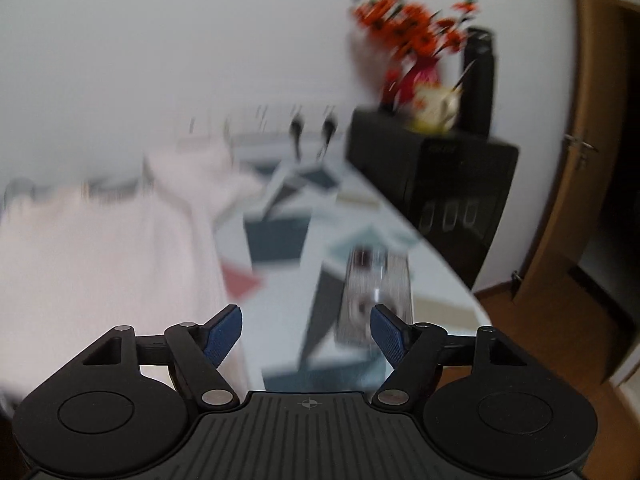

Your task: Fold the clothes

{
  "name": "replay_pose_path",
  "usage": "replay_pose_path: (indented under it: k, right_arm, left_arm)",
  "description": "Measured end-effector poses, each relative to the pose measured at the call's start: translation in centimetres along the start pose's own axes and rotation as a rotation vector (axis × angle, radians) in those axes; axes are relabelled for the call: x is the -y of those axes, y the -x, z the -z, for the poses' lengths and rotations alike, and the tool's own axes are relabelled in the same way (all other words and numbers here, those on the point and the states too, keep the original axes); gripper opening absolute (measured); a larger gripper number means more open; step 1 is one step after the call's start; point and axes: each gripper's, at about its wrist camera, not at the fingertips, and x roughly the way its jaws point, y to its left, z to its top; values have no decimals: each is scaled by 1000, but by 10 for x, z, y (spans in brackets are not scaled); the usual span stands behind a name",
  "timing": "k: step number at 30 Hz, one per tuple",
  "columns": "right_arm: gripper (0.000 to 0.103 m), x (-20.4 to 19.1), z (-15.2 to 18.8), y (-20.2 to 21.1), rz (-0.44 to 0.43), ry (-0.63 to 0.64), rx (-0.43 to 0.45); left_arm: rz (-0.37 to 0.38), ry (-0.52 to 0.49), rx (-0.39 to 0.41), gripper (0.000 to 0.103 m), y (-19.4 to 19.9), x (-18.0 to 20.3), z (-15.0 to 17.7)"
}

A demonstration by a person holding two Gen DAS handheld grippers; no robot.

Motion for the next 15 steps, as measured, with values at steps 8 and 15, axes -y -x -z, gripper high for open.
replay_pose_path:
  k: [8, 15]
  right_arm:
    - [71, -4, -116, 1, -209, -293, 192]
    - [70, -58, -168, -41, -363, -238, 309]
  left_arm:
    - [124, -34, 257, 81, 12, 69, -68]
    - [134, -142, 422, 82, -12, 135, -76]
